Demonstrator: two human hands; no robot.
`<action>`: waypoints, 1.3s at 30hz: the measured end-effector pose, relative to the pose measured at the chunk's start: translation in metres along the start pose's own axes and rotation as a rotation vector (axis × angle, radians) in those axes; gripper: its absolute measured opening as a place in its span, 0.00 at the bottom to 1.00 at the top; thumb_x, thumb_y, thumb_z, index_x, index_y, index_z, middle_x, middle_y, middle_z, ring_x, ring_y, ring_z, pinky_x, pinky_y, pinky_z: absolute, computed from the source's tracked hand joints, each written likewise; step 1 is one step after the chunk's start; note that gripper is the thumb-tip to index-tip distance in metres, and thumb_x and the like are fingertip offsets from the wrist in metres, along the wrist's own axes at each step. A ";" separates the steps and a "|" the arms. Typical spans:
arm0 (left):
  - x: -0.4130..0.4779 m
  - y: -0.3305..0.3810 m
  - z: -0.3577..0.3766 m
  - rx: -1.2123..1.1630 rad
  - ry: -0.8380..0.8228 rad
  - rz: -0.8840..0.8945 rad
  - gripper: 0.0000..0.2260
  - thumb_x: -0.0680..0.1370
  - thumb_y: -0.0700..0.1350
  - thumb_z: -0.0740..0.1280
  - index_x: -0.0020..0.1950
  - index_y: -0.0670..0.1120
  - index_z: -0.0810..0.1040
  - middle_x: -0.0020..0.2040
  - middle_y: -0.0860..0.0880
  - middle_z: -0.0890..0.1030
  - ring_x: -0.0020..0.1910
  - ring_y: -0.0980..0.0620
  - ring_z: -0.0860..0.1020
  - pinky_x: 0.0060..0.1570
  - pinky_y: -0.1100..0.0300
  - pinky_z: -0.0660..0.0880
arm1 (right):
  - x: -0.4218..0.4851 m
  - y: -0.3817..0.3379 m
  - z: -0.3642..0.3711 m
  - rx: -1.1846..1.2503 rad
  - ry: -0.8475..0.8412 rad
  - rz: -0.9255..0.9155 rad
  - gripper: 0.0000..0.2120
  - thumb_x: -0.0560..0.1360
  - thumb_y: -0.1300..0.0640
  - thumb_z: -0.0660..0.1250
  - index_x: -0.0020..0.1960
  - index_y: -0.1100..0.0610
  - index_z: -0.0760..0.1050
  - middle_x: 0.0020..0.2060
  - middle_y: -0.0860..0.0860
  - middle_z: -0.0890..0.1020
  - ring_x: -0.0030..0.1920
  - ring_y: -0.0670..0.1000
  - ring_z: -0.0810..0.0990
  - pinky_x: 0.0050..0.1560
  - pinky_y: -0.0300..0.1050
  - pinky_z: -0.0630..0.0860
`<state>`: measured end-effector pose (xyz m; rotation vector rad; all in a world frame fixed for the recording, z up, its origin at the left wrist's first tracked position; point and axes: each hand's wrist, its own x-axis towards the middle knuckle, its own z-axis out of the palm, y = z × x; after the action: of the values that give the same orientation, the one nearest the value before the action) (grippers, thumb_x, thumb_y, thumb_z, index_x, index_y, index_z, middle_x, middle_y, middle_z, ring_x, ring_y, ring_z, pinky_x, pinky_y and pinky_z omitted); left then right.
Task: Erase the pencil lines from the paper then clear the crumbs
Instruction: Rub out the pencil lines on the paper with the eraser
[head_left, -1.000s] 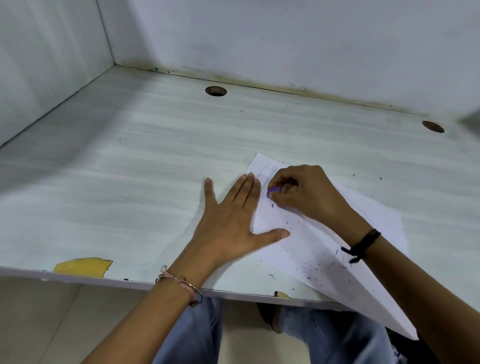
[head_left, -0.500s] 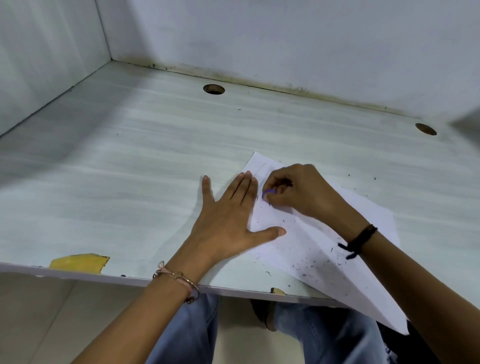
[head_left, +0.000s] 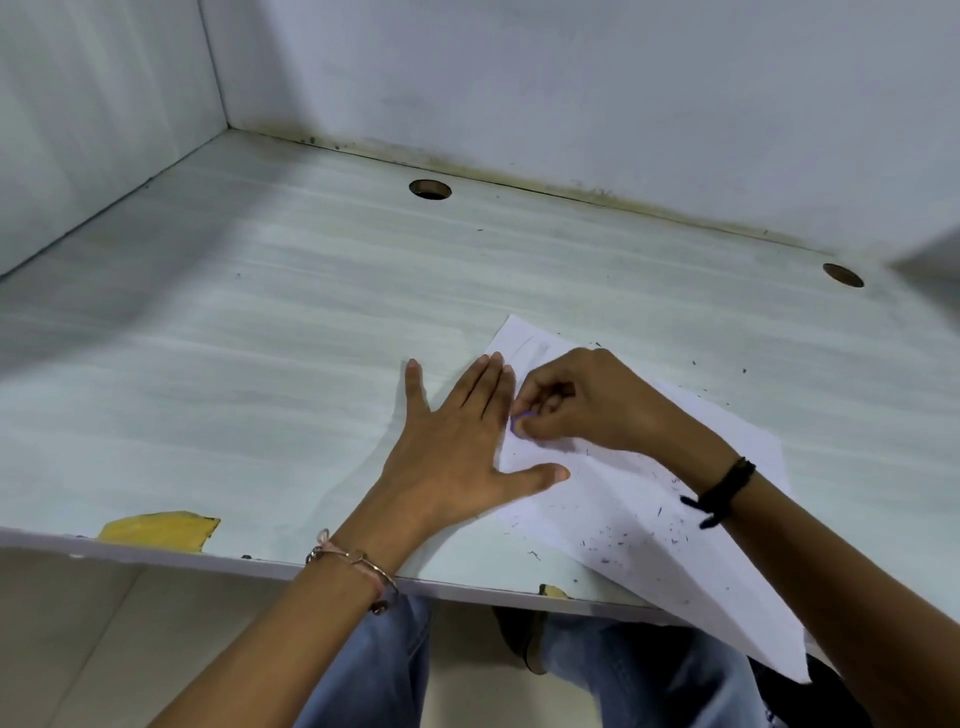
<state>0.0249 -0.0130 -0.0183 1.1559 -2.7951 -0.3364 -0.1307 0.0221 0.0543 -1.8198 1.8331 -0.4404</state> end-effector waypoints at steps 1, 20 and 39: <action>0.000 0.000 0.000 0.002 -0.004 -0.005 0.48 0.69 0.78 0.42 0.80 0.49 0.38 0.80 0.53 0.37 0.76 0.60 0.34 0.69 0.32 0.32 | 0.005 0.006 -0.004 0.004 0.079 0.011 0.02 0.68 0.64 0.73 0.40 0.58 0.83 0.31 0.48 0.82 0.30 0.42 0.77 0.36 0.34 0.73; -0.001 0.001 -0.002 0.007 -0.012 -0.007 0.48 0.69 0.78 0.41 0.80 0.49 0.37 0.79 0.53 0.36 0.76 0.60 0.33 0.69 0.32 0.31 | 0.010 0.014 -0.005 -0.001 0.217 0.007 0.03 0.69 0.64 0.71 0.40 0.58 0.82 0.34 0.50 0.83 0.33 0.44 0.77 0.38 0.39 0.75; -0.001 0.001 -0.002 -0.030 -0.002 -0.008 0.47 0.69 0.77 0.41 0.80 0.50 0.39 0.80 0.55 0.39 0.77 0.61 0.35 0.70 0.34 0.31 | -0.015 0.035 -0.010 0.055 0.301 0.081 0.06 0.70 0.63 0.71 0.40 0.53 0.82 0.36 0.49 0.83 0.38 0.49 0.80 0.42 0.36 0.75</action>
<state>0.0251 -0.0119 -0.0159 1.1608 -2.7786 -0.3786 -0.1653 0.0375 0.0447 -1.7090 2.0612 -0.7615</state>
